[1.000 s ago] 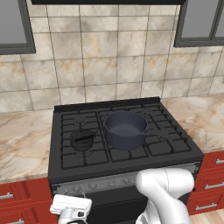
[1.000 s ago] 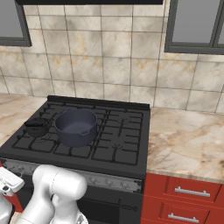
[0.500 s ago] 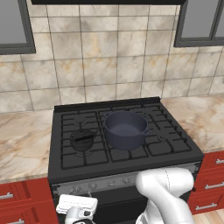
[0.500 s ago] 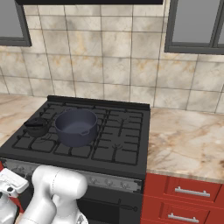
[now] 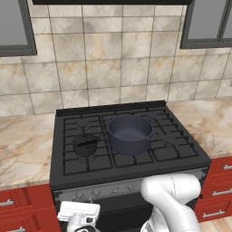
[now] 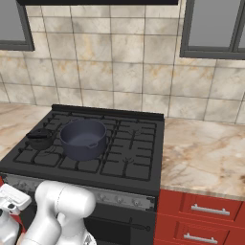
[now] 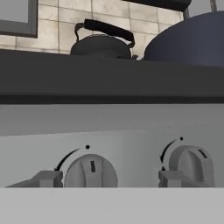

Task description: Pick the kettle from the counter and place it on a stove burner. Then turn the burner on.

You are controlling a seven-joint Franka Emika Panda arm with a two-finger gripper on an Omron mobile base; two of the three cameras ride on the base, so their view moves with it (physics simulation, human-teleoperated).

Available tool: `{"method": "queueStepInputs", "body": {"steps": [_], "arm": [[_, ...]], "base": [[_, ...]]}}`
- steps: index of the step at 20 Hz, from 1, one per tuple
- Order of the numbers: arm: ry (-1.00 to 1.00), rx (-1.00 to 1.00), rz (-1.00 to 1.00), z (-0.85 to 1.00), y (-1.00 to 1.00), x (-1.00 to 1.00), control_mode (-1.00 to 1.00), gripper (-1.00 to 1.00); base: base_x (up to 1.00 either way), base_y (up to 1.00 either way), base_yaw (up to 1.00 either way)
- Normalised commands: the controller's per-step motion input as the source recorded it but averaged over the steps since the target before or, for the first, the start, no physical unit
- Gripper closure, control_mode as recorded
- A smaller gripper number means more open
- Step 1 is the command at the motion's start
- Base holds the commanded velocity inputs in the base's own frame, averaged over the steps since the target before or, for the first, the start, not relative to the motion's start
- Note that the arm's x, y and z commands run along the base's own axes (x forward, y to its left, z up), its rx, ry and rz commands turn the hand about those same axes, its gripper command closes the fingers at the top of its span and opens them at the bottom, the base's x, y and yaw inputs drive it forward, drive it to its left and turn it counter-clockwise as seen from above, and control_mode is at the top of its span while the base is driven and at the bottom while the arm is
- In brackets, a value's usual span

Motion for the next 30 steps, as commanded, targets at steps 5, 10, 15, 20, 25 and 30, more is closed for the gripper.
{"method": "queueStepInputs", "body": {"steps": [5,10,15,20,25,30], "arm": [[0.0,0.0,0.02,0.0,0.0,0.09,-1.0,1.0],[0.0,0.0,0.11,0.0,-0.01,0.16,-1.0,1.0],[0.0,0.0,0.15,0.0,-0.11,0.19,-1.0,1.0],[0.0,0.0,0.04,0.0,-0.01,0.03,-1.0,1.0],[0.01,0.0,0.0,0.0,0.0,0.0,-1.0,1.0],[0.02,-0.04,0.09,0.02,0.0,0.0,-1.0,1.0]], "base": [[0.0,0.0,0.0],[0.0,0.0,0.0],[0.0,0.0,0.0],[0.0,0.0,0.0],[0.0,0.0,0.0],[0.0,0.0,0.0]]}}
